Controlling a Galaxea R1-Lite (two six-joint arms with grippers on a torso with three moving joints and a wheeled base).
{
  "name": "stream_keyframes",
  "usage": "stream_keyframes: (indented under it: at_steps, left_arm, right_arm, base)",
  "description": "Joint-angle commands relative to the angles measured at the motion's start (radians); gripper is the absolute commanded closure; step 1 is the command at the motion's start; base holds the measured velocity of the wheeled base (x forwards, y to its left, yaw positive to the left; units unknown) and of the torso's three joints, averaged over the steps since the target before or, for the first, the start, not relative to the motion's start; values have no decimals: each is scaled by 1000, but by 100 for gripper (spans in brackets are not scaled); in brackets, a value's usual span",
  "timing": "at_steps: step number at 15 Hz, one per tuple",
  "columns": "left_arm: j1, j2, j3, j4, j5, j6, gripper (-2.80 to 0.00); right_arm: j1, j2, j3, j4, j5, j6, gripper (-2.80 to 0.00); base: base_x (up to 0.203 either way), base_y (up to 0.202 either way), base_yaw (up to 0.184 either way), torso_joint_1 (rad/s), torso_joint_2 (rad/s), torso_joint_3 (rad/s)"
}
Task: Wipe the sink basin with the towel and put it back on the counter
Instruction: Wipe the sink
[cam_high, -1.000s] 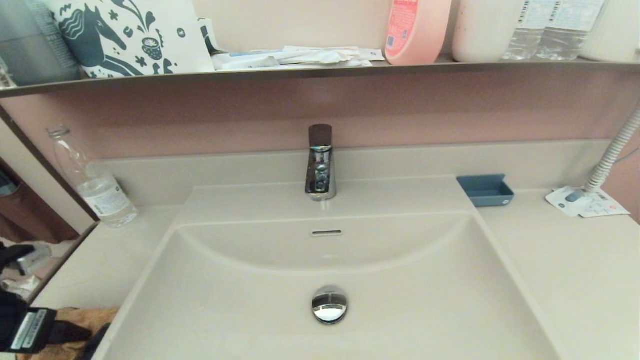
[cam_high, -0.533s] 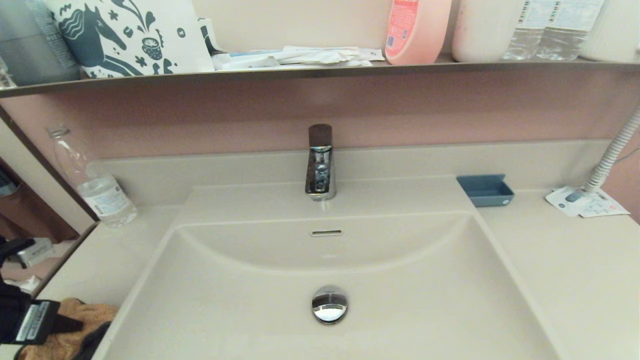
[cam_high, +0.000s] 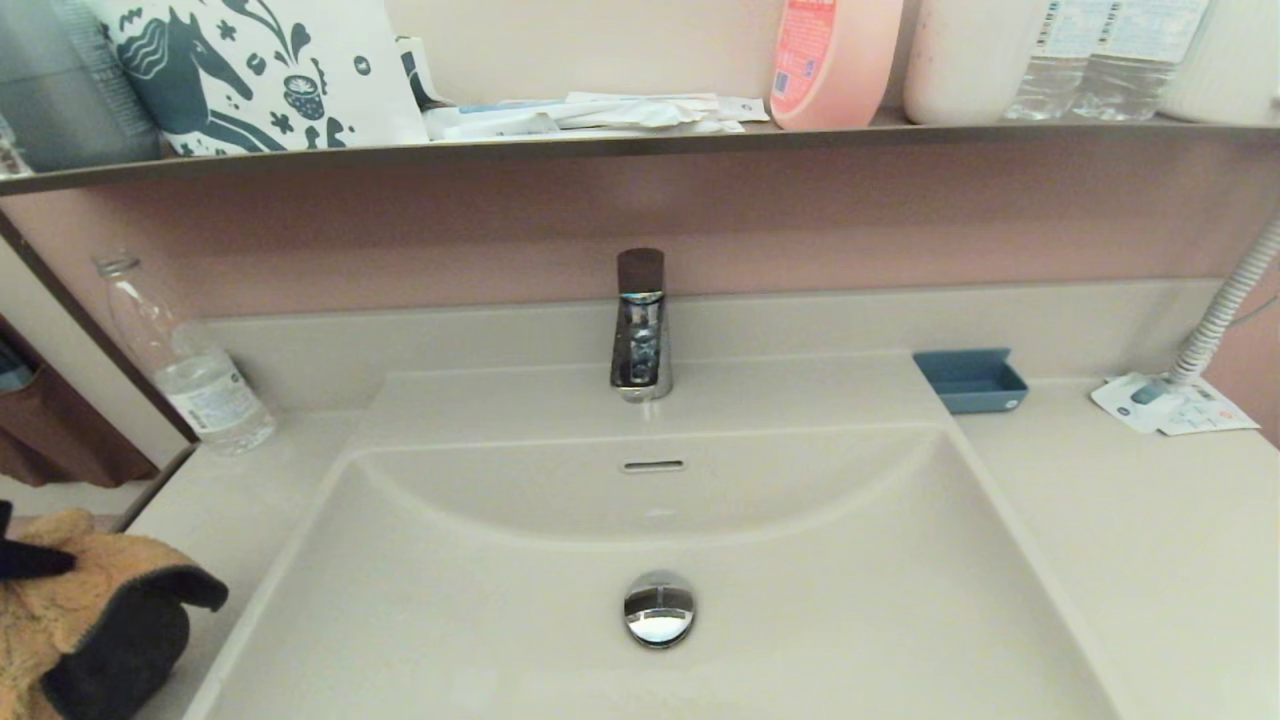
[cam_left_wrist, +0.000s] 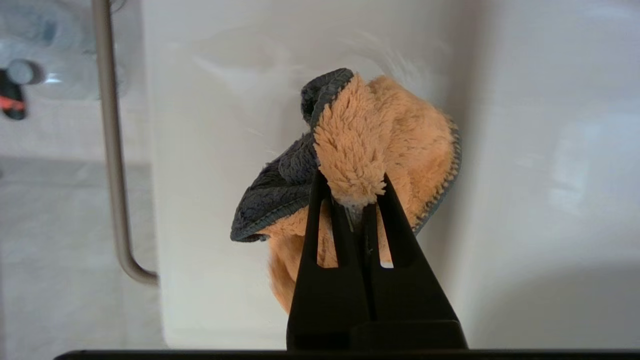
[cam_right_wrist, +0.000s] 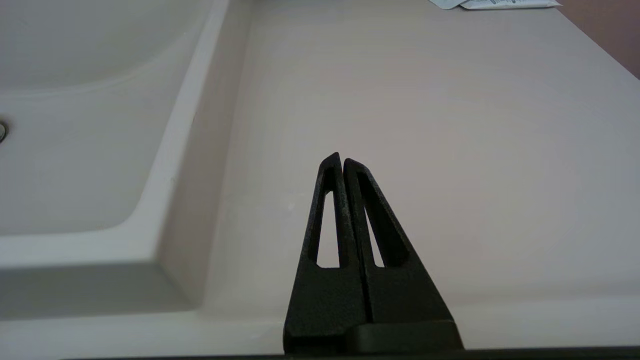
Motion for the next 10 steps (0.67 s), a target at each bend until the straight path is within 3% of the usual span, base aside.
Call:
stream_keyframes:
  at_steps: [1,3,6,8,10]
  left_arm:
    - [-26,-68,-97,91,-21,-27,0]
    - [-121,-85,-233,189,-32,-134,0]
    - [-333,-82,-398,282,-35,-329,0]
    - [-505,-73,-448,290,-19,-449,0]
    - [-704,-52,-453,254,58,-587,0]
  right_arm:
    - [0,1,0,0,0,0,0]
    - [0,1,0,0,0,0,0]
    - [0,1,0,0,1,0,0]
    - [0,1,0,0,0,0,0]
    - [0,1,0,0,0,0,0]
  base:
    - [0,0,0,0,0,0]
    - [0,0,0,0,0,0]
    - [0,0,0,0,0,0]
    - [0,0,0,0,0,0]
    - [0,0,0,0,0,0]
